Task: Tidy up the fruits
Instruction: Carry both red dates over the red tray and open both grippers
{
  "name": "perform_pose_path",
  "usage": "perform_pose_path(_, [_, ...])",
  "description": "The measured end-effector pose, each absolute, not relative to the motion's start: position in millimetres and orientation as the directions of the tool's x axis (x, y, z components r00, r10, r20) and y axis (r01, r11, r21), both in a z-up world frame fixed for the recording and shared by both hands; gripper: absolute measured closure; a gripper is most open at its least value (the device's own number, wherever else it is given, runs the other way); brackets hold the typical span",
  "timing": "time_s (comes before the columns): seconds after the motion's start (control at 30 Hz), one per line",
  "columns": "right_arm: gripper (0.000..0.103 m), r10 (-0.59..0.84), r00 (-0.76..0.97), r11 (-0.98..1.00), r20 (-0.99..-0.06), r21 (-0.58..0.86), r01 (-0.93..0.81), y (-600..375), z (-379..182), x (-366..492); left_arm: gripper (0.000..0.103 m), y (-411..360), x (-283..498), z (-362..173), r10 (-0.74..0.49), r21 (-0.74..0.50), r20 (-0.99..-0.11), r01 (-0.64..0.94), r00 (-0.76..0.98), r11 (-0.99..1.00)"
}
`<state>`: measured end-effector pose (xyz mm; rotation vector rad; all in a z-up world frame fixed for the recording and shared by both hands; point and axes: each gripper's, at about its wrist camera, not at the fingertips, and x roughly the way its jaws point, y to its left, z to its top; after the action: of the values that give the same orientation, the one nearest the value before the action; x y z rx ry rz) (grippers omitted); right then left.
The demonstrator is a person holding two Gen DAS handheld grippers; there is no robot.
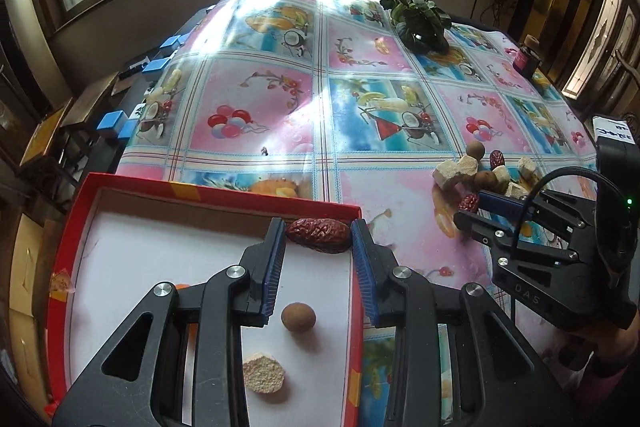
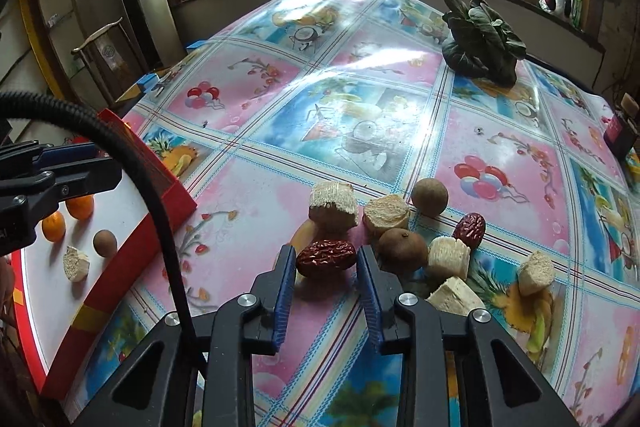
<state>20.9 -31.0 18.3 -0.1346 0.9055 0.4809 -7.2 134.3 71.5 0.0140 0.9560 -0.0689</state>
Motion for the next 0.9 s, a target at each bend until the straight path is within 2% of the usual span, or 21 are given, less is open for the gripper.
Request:
perform_pose_path(0.23, [0.073, 0.396, 0.536, 0.873, -0.746, 0.125, -0.471, -30.3, 40.5, -14.6, 0.070, 146.2, -32.8, 74.8, -0.026, -0.019, -0.811, 0.018, 0.584, 1.000])
perform_pose_path(0.43, [0.073, 0.434, 0.550, 0.855, -0.713, 0.135, -0.500, -16.4, 56.5, -43.6, 0.070, 158.9, -59.7, 71.4, 0.052, 0.028, -0.798, -0.049, 0.601, 0.998])
perform_pose_path(0.9, [0.073, 0.498, 0.506, 0.785, -0.705, 0.118, -0.609, 42.5, 67.9, -86.0, 0.070, 202.9, -100.0, 67.6, 0.151, 0.063, -0.780, -0.164, 0.607, 0.984])
